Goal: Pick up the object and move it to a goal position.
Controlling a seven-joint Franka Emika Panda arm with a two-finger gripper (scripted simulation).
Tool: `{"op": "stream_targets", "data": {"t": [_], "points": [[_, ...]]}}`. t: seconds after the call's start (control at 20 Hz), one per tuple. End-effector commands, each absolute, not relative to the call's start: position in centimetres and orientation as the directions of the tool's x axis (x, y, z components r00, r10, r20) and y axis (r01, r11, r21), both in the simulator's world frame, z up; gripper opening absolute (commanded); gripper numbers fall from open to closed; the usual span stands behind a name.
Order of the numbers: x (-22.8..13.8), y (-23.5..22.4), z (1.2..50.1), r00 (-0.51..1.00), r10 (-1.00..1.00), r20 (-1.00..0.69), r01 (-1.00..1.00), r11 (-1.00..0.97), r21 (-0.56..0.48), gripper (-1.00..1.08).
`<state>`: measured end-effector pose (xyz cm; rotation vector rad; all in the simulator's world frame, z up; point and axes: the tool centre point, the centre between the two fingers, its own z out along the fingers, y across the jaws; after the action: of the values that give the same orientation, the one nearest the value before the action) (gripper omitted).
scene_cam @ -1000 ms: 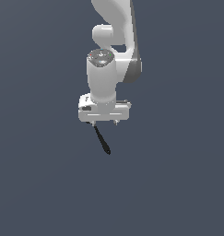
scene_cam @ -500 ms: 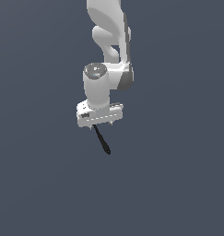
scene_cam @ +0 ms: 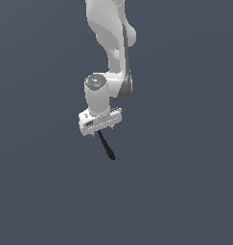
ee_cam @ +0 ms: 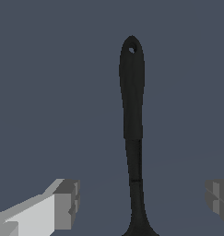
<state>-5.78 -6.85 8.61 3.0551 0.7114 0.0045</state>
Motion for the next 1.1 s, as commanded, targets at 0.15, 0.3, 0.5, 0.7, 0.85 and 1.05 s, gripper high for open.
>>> {"op": "stream_targets", "data": {"t": [0.15,0.3,0.5,0.7,0.85,1.05], "points": [[-6.7,-7.3,7.3,0.866,0.500,0.001,0.500,-0.866,0.002,1.00],[-7.0,-7.4,6.9,0.856,0.517,0.000,0.517,-0.856,0.001,1.00],[-7.2,-7.5,6.7,0.851,0.525,0.000,0.525,-0.851,0.000,1.00],[-7.2,-7.5,6.5,0.853,0.522,0.000,0.522,-0.853,0.000,1.00],[-7.2,-7.5,5.7,0.853,0.522,0.000,0.522,-0.853,0.000,1.00],[-7.3,-7.5,3.9,0.852,0.524,0.000,0.524,-0.852,0.000,1.00]]}}
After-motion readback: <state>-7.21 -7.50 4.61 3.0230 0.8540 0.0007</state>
